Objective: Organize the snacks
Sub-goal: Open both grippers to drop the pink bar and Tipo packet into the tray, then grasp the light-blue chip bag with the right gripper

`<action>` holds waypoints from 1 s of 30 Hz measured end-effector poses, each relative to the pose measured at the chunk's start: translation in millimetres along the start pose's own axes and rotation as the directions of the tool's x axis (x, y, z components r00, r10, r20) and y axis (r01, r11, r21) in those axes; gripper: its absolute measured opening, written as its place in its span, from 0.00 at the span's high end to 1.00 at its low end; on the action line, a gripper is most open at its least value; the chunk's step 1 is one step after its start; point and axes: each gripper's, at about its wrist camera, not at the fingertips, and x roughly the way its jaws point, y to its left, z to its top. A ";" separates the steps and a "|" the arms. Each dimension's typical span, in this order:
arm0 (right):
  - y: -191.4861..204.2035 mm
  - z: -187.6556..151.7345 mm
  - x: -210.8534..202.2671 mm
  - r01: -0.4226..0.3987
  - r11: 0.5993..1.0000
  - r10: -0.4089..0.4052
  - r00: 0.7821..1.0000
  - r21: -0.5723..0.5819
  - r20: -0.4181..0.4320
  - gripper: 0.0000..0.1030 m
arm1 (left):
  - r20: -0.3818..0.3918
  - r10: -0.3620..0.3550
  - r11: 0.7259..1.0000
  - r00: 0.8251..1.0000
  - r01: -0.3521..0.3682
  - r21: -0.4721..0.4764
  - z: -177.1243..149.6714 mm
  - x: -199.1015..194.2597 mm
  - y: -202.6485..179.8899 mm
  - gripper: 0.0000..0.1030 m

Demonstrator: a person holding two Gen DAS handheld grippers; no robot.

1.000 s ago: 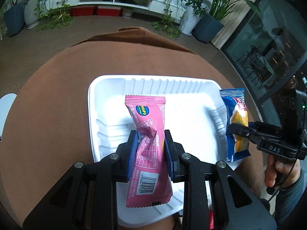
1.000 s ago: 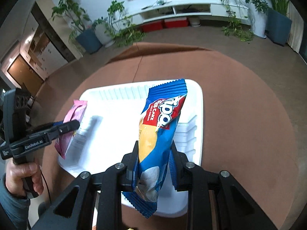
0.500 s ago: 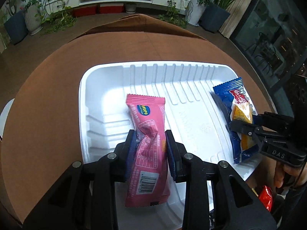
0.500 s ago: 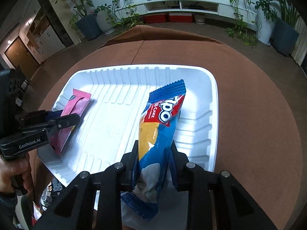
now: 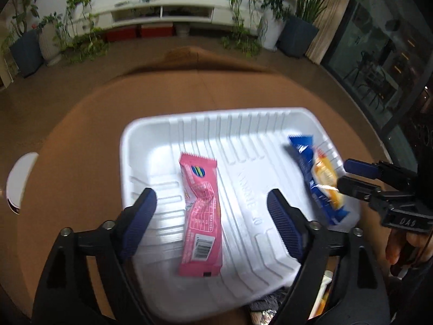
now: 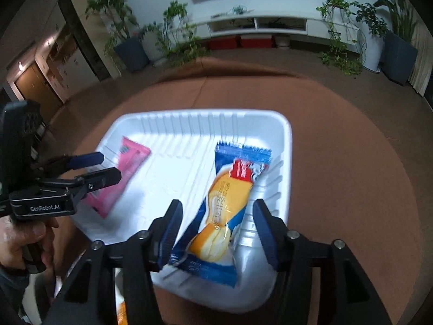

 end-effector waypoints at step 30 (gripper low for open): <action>47.3 -199.0 -168.2 -0.093 0.984 0.058 0.974 0.152 0.218 0.16 | 0.014 -0.072 0.997 0.997 0.072 0.034 -218.1 -153.4 -25.4 0.00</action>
